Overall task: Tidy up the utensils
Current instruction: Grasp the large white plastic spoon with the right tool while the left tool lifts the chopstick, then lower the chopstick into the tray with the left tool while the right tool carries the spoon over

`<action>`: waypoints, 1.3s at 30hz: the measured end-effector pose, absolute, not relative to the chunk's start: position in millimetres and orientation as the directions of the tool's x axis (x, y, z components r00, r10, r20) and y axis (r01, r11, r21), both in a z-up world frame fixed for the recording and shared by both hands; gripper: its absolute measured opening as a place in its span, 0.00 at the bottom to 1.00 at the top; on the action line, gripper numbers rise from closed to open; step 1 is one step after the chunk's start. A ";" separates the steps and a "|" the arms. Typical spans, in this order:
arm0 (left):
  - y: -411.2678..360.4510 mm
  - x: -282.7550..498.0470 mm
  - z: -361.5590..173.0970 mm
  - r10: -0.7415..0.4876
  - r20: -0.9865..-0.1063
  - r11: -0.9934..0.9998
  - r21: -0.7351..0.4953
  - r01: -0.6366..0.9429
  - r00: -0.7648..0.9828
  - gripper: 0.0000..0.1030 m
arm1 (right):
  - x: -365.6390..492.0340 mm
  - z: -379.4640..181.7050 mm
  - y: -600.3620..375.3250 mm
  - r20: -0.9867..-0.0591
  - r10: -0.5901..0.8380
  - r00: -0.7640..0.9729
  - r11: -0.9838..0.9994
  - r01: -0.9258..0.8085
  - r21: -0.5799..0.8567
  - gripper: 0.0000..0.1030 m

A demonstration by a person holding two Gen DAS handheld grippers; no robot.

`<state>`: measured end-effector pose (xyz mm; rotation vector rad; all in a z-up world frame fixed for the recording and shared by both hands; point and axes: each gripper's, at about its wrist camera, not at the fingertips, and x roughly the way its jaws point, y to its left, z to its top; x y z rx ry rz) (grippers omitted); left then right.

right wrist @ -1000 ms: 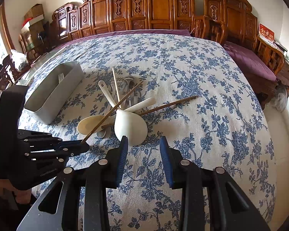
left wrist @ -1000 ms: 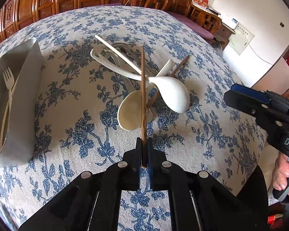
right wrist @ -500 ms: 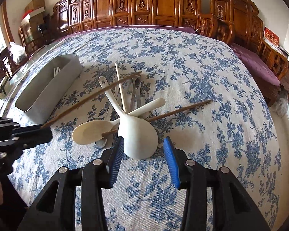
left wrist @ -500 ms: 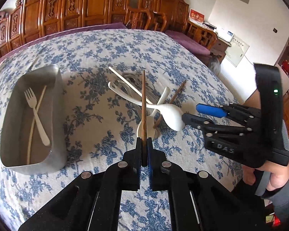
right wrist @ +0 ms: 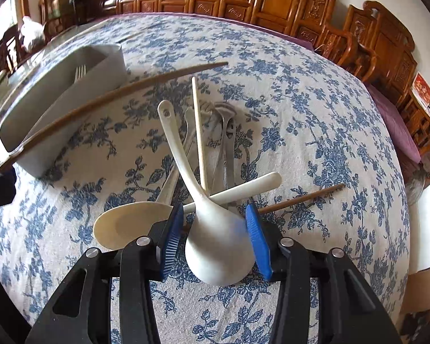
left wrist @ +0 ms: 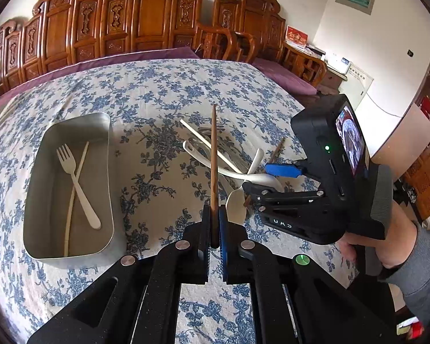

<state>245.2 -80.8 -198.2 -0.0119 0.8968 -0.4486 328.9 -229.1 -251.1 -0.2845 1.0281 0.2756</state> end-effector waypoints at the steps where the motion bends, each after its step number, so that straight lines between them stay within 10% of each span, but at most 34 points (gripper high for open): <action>1: -80.0 245.0 -197.8 -0.383 -0.750 0.907 -0.196 0.372 0.539 0.04 | 329.7 -251.2 -230.2 -0.872 0.096 0.481 0.930 -0.356 -0.094 0.47; 6: -78.3 245.0 -194.0 -0.384 -0.744 0.908 -0.196 0.370 0.547 0.04 | 338.8 -252.5 -234.1 -0.896 0.118 0.428 0.937 -0.346 -0.042 0.42; 16: -69.3 244.3 -191.2 -0.370 -0.742 0.916 -0.193 0.351 0.558 0.04 | 334.5 -244.8 -224.1 -0.911 0.154 0.382 0.923 -0.384 -0.005 0.02; 39: -52.2 246.5 -185.6 -0.362 -0.732 0.923 -0.197 0.330 0.578 0.04 | 358.3 -261.3 -213.7 -0.929 0.152 0.337 0.919 -0.394 0.007 0.11</action>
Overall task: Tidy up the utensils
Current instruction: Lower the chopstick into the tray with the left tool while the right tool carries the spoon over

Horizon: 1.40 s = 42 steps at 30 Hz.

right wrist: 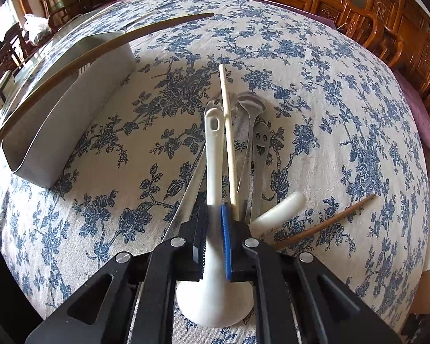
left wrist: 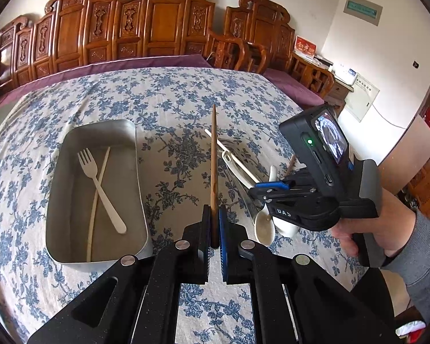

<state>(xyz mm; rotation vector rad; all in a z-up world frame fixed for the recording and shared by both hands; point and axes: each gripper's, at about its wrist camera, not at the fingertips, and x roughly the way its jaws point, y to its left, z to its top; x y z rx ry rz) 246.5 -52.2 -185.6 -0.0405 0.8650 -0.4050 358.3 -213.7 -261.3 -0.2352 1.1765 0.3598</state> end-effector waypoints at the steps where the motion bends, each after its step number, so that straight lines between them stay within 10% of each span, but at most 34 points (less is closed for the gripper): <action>1: -50.1 246.2 -184.4 -0.359 -0.730 0.925 -0.193 0.328 0.582 0.04 | 357.7 -259.3 -214.2 -0.927 0.153 0.341 0.919 -0.395 0.006 0.11; 42: 47.7 283.1 -219.2 -0.167 -0.838 0.986 -0.149 0.076 0.519 0.04 | 322.8 -158.7 -116.7 -0.805 0.398 0.440 0.835 -0.538 0.119 0.11</action>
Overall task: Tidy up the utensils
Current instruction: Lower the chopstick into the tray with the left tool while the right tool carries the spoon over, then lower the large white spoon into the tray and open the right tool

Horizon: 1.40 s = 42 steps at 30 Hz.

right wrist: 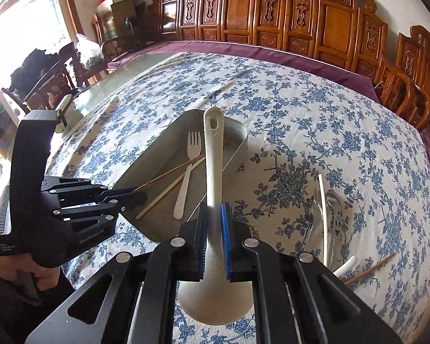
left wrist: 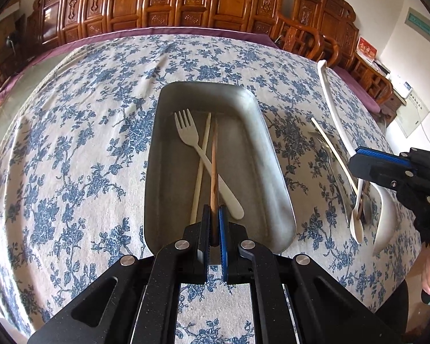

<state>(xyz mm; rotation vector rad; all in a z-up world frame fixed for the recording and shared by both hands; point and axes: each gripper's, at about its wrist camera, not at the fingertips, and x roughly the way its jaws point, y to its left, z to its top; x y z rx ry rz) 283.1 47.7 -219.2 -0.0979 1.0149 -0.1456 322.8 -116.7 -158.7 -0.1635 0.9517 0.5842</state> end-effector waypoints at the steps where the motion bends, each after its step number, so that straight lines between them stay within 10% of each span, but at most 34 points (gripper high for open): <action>1: 48.7 282.9 -217.7 -0.163 -0.836 0.987 -0.146 0.073 0.523 0.04 | 323.9 -159.4 -115.7 -0.806 0.398 0.438 0.835 -0.537 0.120 0.11; 42: 106.4 284.5 -172.0 -0.102 -0.765 0.988 -0.153 -0.025 0.636 0.19 | 383.7 -204.9 -33.4 -0.813 0.458 0.360 0.841 -0.472 0.265 0.13</action>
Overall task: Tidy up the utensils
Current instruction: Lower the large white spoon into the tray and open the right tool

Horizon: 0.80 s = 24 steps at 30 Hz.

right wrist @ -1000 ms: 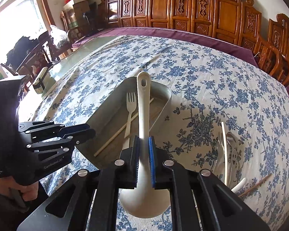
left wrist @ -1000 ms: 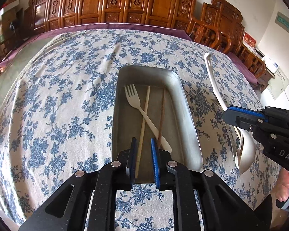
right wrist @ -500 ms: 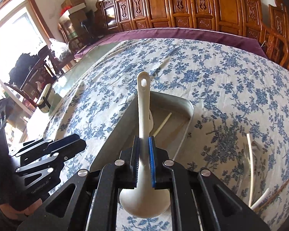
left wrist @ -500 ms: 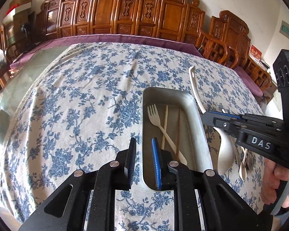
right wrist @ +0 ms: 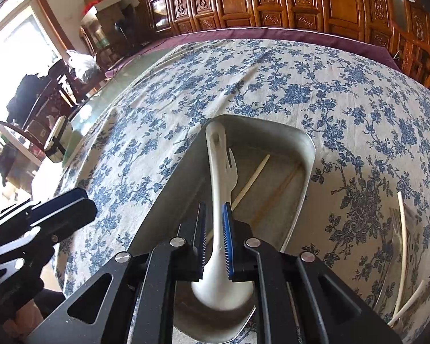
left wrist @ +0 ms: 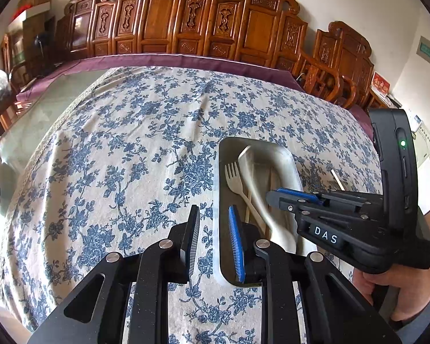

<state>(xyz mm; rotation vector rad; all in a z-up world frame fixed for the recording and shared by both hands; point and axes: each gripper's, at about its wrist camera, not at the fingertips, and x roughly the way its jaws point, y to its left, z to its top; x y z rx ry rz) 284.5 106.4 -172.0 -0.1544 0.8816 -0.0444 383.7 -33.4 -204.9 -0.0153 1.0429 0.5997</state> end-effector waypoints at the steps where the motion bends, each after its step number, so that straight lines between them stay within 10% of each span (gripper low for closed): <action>1: 106.1 284.5 -172.0 -0.103 -0.765 0.988 -0.154 -0.024 0.636 0.19 | 383.2 -204.3 -33.6 -0.812 0.456 0.365 0.840 -0.479 0.256 0.13; 24: 40.4 281.2 -172.7 -0.157 -0.760 0.988 -0.119 0.103 0.630 0.27 | 313.3 -164.8 -177.9 -0.760 0.358 0.542 0.899 -0.419 0.124 0.14</action>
